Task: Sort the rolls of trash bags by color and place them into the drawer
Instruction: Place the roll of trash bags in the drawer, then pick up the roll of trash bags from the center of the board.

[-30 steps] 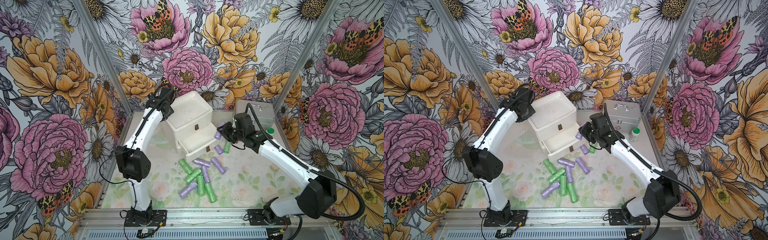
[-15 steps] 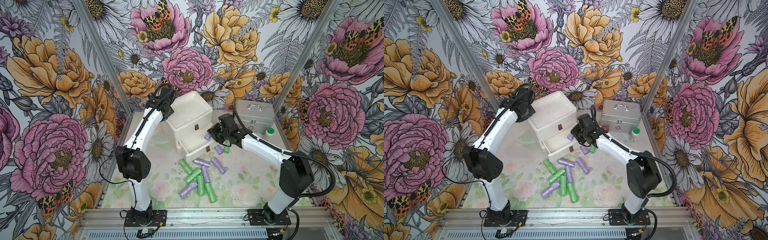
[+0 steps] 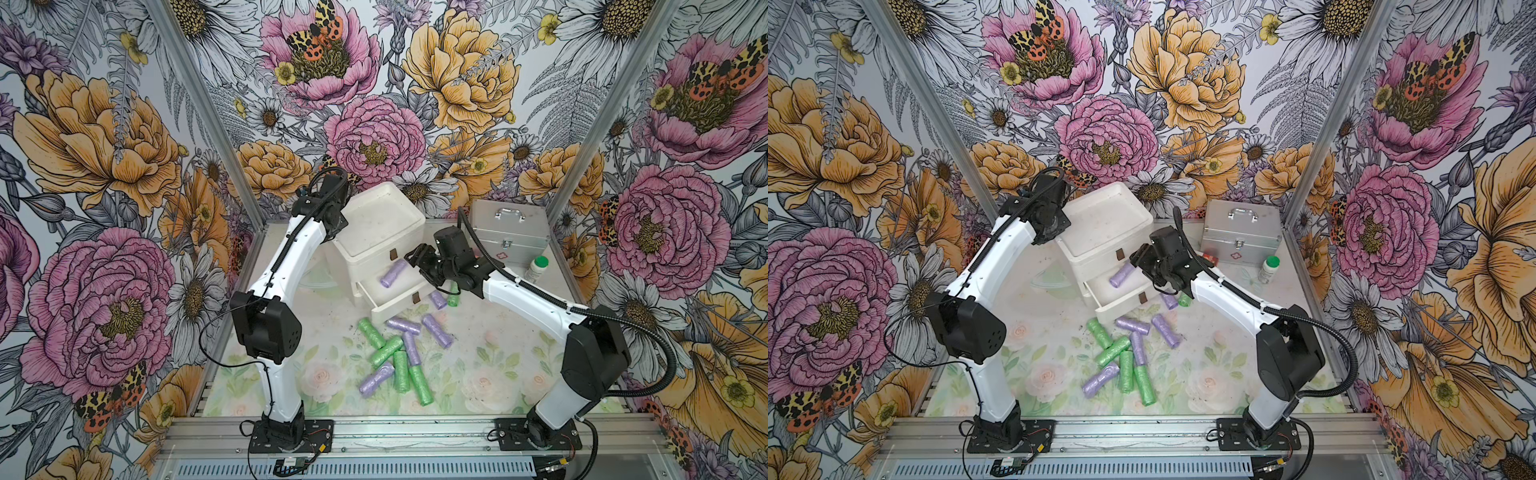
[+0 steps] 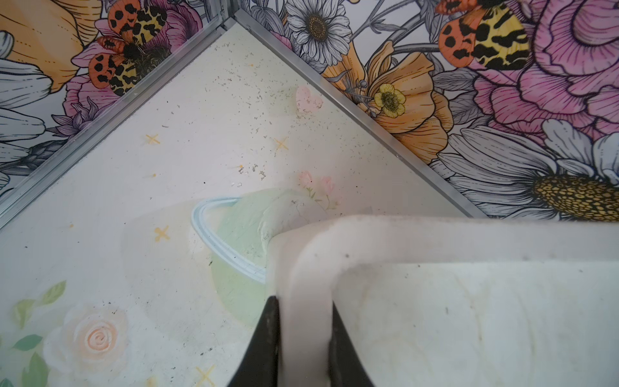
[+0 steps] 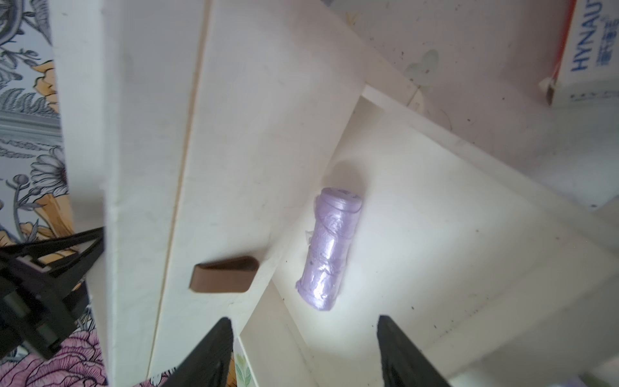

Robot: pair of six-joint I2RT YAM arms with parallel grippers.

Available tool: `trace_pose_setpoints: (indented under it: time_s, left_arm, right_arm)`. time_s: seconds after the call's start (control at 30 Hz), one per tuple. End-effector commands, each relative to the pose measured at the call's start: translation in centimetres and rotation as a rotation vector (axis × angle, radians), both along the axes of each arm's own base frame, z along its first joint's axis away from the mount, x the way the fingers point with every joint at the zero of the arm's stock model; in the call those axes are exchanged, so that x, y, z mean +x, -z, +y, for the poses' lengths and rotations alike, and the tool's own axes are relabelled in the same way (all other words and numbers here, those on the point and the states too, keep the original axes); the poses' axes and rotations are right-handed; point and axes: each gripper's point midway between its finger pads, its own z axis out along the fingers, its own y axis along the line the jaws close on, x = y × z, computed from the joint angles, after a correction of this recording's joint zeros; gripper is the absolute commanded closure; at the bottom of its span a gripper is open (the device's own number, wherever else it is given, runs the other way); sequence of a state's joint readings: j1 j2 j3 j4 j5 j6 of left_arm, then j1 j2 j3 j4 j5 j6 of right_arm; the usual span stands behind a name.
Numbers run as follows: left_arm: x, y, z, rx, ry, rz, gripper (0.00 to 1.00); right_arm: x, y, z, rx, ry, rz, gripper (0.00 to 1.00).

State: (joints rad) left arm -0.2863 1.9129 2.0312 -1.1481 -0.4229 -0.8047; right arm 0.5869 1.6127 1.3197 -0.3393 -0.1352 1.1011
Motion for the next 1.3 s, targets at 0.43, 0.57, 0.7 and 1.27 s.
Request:
trace_pose_setpoints:
  time_s: [0.43, 0.57, 0.7, 1.27]
  left_arm:
    - [-1.4, 7.9, -7.4, -0.289, 0.068, 0.238, 1.00]
    - [-1.6, 8.0, -7.3, -0.287, 0.068, 0.243, 1.00]
    - [-1.9, 8.0, -7.0, -0.280, 0.065, 0.245, 1.00]
    - [-2.3, 8.7, -6.9, -0.276, 0.062, 0.266, 1.00]
  right_arm:
    - [-7.5, 8.9, -7.8, -0.451, -0.378, -0.100, 0.11]
    - [-9.3, 13.5, -7.2, -0.488, -0.457, 0.006, 0.19]
    - [-10.3, 15.5, -7.0, -0.524, -0.491, 0.032, 0.23]
    - [-10.8, 18.8, -5.7, -0.564, -0.522, 0.028, 0.39]
